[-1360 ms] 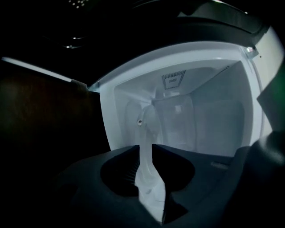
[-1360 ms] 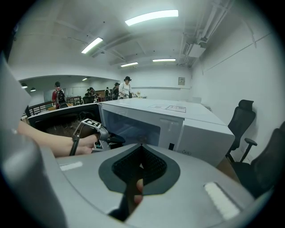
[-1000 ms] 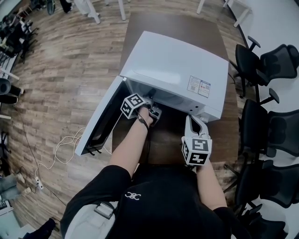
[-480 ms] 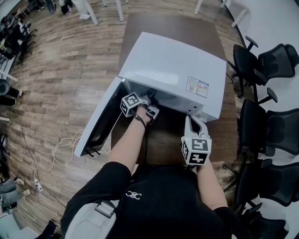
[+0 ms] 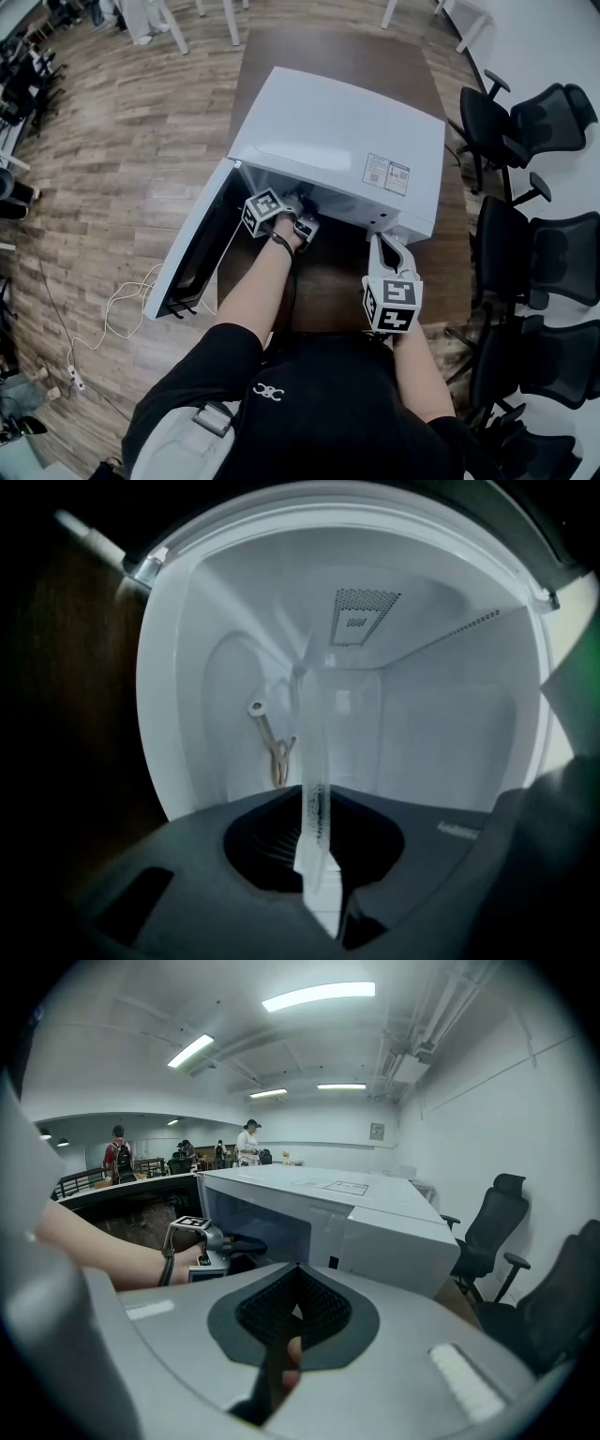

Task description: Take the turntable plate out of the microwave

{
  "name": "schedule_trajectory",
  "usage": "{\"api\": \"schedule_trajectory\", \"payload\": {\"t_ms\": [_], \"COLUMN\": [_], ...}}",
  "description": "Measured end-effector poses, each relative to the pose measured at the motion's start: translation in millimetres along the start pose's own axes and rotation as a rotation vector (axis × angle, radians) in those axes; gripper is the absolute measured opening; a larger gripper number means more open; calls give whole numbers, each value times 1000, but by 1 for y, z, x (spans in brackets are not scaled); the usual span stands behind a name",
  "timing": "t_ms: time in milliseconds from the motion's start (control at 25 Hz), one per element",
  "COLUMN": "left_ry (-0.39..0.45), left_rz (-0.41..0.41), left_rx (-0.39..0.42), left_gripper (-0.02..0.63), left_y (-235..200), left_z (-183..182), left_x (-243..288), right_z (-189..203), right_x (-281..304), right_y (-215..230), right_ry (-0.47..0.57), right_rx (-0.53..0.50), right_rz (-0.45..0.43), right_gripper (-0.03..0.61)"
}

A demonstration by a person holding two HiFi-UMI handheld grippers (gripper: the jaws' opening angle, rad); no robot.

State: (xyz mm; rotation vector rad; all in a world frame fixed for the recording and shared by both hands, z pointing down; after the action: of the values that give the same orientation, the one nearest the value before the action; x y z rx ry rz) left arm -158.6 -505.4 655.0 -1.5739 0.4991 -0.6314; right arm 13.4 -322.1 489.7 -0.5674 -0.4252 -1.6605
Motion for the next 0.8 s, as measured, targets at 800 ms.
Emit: {"api": "schedule_trajectory", "payload": {"t_ms": [800], "left_ry": [19], "left_rz": [166], "left_rx": [58], "left_gripper": [34], "left_y": [27], "left_z": [12], "left_x": [-32], "right_z": [-14], "right_x": [12], "right_y": [-6], "right_ry": [46], "right_rx": [-52], "right_rz": [-129], "right_gripper": [9]}}
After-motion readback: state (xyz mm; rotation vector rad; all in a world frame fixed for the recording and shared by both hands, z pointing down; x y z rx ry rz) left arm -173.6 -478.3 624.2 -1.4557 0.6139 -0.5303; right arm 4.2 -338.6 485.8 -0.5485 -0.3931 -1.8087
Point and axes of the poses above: the fingertips, and each gripper's own axes: x forward along the fingers, y to its right, z out of its underside, the point moved 7 cm from there along -x, backward along the fingers, and after that the axes turned 5 degrees about -y, right-handed, at the moved point
